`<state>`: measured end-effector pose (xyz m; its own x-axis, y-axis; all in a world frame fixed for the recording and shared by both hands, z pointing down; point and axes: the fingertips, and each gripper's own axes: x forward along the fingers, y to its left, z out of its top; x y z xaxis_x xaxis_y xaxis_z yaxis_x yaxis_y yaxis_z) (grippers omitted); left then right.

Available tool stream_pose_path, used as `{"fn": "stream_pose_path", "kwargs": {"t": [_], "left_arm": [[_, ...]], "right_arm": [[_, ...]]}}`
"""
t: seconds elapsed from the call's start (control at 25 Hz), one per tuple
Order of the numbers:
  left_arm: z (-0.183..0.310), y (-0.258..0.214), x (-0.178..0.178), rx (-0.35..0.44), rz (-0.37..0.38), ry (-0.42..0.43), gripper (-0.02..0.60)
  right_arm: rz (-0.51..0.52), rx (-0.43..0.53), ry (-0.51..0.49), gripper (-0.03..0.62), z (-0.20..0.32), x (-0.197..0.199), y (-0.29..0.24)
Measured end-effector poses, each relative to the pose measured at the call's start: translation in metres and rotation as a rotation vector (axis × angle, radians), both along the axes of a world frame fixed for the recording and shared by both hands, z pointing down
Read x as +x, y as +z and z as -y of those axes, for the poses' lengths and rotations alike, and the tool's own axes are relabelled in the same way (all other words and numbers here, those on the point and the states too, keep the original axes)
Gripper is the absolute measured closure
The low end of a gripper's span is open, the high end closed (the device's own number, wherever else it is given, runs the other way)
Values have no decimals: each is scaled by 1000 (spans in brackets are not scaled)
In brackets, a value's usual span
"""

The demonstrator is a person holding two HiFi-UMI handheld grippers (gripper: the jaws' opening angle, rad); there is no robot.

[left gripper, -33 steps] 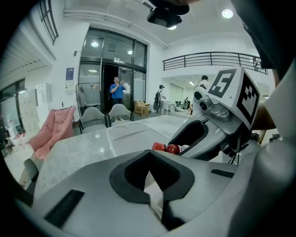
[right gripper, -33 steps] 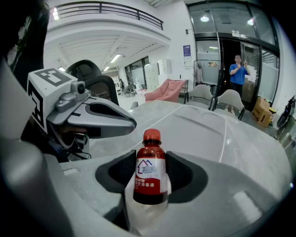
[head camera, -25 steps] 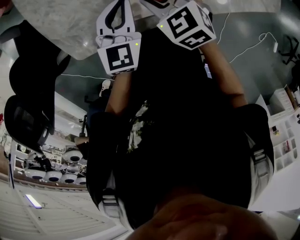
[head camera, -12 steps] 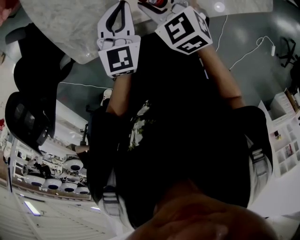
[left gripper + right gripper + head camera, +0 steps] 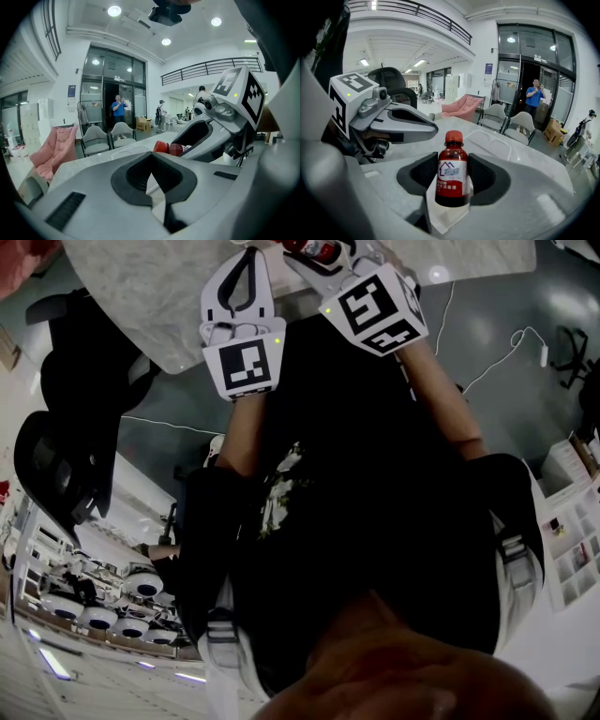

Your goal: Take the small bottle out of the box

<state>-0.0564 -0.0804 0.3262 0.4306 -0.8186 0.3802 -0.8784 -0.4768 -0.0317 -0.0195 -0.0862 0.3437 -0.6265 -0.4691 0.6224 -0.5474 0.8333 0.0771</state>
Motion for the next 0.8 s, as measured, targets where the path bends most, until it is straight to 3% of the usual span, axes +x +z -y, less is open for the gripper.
{"fn": "stream_pose_path", "kwargs": {"t": [0.8], "left_arm": [[15, -60, -20, 141, 6, -30, 574]], "right_arm": [[145, 84, 29, 393, 13, -15, -55]]}}
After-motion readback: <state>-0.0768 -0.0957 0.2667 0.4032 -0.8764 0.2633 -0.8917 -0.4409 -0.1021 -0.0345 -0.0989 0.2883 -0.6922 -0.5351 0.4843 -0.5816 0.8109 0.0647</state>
